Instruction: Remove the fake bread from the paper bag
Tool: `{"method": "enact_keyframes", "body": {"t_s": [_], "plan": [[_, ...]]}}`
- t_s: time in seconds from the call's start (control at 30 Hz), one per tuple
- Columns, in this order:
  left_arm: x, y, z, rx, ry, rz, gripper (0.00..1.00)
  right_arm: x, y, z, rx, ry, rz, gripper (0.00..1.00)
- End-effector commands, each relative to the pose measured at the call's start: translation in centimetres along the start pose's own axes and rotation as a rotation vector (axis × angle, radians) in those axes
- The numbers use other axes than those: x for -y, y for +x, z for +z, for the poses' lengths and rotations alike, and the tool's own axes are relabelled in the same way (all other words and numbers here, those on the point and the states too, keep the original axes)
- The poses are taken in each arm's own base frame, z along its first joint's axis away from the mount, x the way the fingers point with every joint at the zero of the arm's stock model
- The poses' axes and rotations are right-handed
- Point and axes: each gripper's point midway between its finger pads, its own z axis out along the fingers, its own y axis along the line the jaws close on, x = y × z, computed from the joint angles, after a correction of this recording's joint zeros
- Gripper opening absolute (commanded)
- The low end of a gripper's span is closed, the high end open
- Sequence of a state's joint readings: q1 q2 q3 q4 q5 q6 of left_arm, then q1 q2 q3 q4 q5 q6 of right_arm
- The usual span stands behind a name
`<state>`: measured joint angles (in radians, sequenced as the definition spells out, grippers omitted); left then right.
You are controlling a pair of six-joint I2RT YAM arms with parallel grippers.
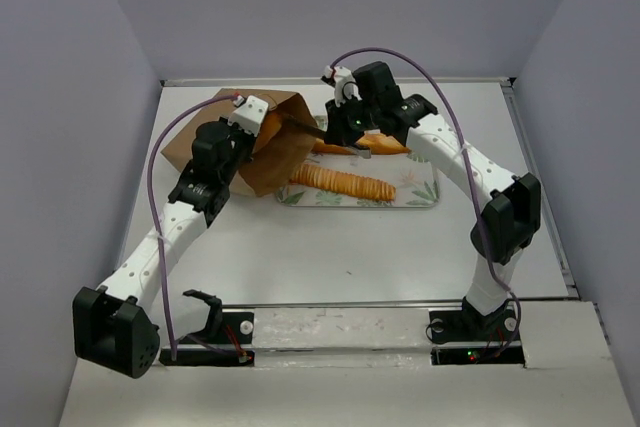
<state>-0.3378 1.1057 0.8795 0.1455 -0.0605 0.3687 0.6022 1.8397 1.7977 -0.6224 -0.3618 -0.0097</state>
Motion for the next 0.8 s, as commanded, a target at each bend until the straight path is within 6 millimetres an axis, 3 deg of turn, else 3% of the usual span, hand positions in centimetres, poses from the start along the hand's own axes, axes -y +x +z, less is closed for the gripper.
{"method": "enact_keyframes", "body": {"t_s": [0.0, 0.27, 0.6, 0.77], "plan": [[-2.2, -3.1, 0.0, 0.077, -0.077, 0.004, 0.00, -0.7, -3.5, -2.5, 0.125, 0.002, -0.036, 0.01], [-3.2, -4.1, 0.9, 0.078, -0.117, -0.040, 0.00, -1.1, -3.1, -3.6, 0.128, 0.007, -0.033, 0.01], [-3.4, -2.1, 1.9, 0.038, -0.144, 0.040, 0.00, -0.3, -4.9, -7.4, 0.210, 0.057, 0.072, 0.01], [-3.7, -1.5, 2.2, 0.031, -0.166, 0.080, 0.00, 0.2, -4.5, -8.3, 0.217, 0.071, 0.119, 0.01]]}}
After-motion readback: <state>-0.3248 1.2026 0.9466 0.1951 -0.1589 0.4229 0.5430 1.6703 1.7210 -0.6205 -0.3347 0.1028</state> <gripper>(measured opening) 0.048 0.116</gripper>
